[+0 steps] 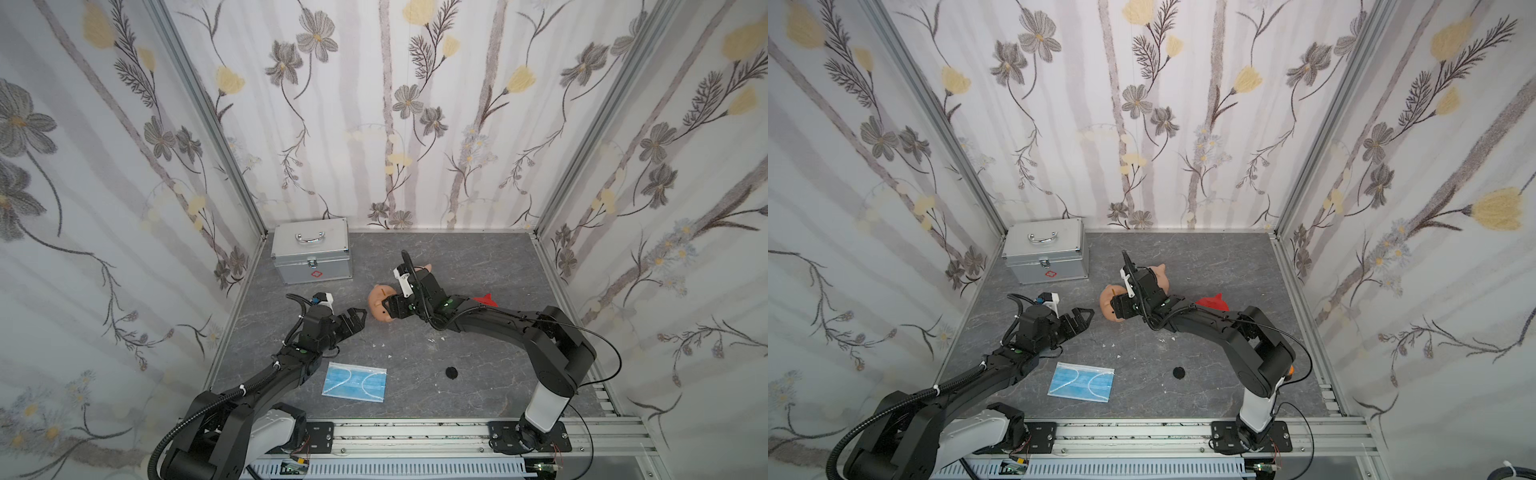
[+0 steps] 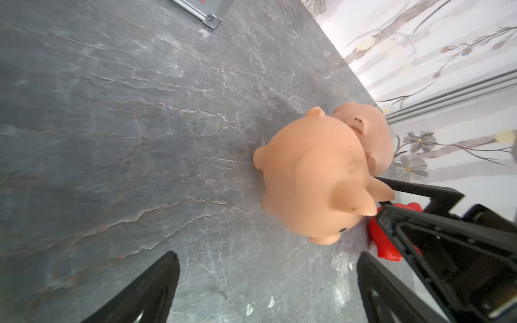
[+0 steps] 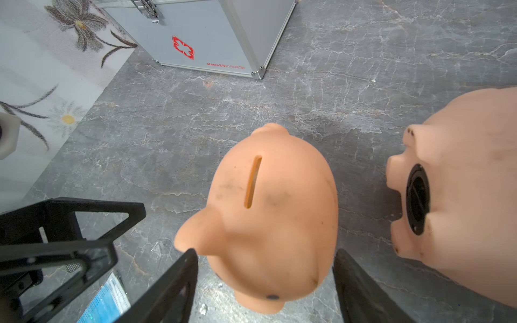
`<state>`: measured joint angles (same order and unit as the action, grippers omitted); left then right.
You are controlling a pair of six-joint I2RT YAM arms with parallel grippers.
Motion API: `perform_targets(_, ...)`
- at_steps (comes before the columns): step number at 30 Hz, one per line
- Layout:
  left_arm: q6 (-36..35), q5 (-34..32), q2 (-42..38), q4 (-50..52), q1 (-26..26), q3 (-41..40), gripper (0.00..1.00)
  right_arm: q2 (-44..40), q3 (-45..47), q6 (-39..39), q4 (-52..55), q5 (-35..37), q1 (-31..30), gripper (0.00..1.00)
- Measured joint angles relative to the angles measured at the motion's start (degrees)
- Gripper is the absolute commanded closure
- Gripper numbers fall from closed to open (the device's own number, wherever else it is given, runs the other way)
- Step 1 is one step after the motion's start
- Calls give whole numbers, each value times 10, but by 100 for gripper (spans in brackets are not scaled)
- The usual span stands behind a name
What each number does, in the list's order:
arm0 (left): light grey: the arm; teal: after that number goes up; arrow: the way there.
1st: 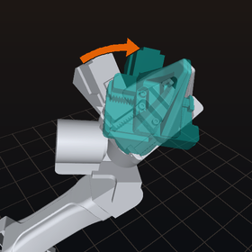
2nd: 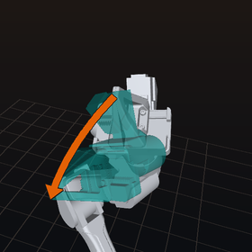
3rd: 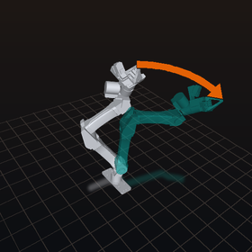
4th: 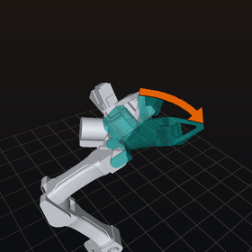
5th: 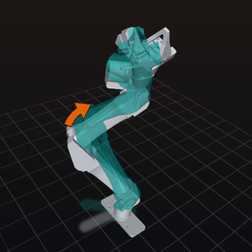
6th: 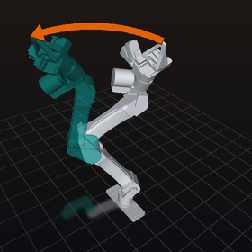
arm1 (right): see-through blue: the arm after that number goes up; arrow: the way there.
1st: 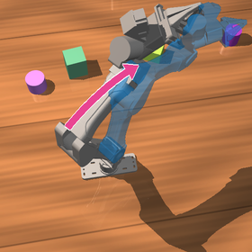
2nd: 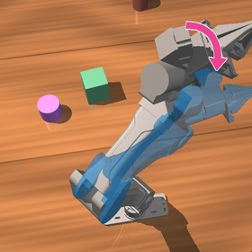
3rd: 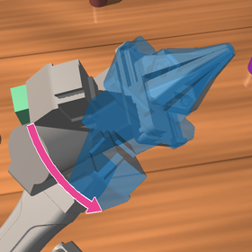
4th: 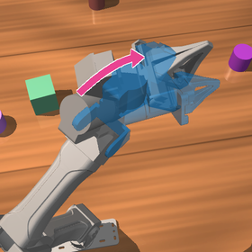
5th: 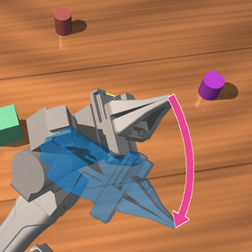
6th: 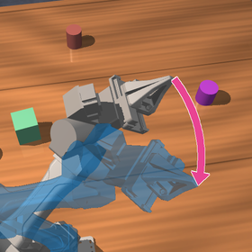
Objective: Open piggy banks
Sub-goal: Adjust the piggy bank at the center of the board.
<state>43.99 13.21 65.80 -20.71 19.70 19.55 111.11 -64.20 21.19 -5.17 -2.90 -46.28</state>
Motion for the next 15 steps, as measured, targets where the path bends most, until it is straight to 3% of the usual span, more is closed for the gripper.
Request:
perform_targets(7, 42, 68, 47, -97, -39, -7, 0, 18, -22, -7, 4, 7, -6, 21)
perform_targets(15, 53, 94, 42, -116, -63, 3, 0, 44, -49, -10, 16, 36, -20, 23)
